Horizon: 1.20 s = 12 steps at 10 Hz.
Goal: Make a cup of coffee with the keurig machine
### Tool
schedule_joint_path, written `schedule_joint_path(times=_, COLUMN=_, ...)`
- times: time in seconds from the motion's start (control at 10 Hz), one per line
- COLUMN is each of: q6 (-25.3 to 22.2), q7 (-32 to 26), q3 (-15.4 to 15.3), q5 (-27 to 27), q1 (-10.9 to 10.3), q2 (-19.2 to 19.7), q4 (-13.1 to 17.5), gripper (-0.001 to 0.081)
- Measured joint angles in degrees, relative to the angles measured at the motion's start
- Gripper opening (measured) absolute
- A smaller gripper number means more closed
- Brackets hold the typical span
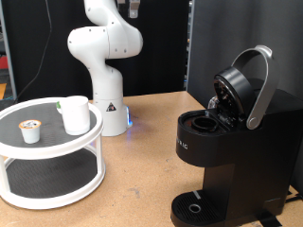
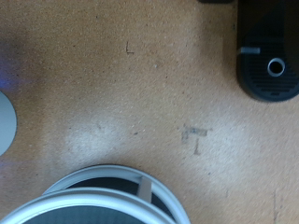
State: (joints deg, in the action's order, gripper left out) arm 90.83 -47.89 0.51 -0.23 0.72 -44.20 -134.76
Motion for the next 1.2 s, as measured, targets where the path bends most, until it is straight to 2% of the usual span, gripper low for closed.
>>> schedule_joint_path(times=0.3, q6=1.02, q7=-7.93, q3=7.08, q5=0.77, q1=0.20, q2=1.87, q4=1.01, gripper=0.0806)
schedule_joint_path(times=0.4, q6=0.75, q7=-10.86, q3=9.05, q5=-0.46, q1=0.35, q2=2.75, q4=1.70, gripper=0.0806)
schedule_joint_path(times=0.5, q6=-0.02, q7=-12.66, q3=9.75, q5=-0.80, q1=0.30, q2=3.88, q4=2.76, gripper=0.0806)
schedule_joint_path(times=0.8, q6=0.27, q7=-13.58, q3=10.85, q5=-1.00, q1=0.44, q2=4.03, q4=2.38, gripper=0.0806)
schedule_joint_path(times=1.0, q6=4.24, q7=-14.45, q3=13.15, q5=-4.07, q1=1.82, q2=4.62, q4=1.86, gripper=0.0806)
schedule_joint_path(times=1.2, q6=6.94, q7=-18.39, q3=15.88, q5=-7.03, q1=2.79, q2=5.87, q4=2.29, gripper=0.0806)
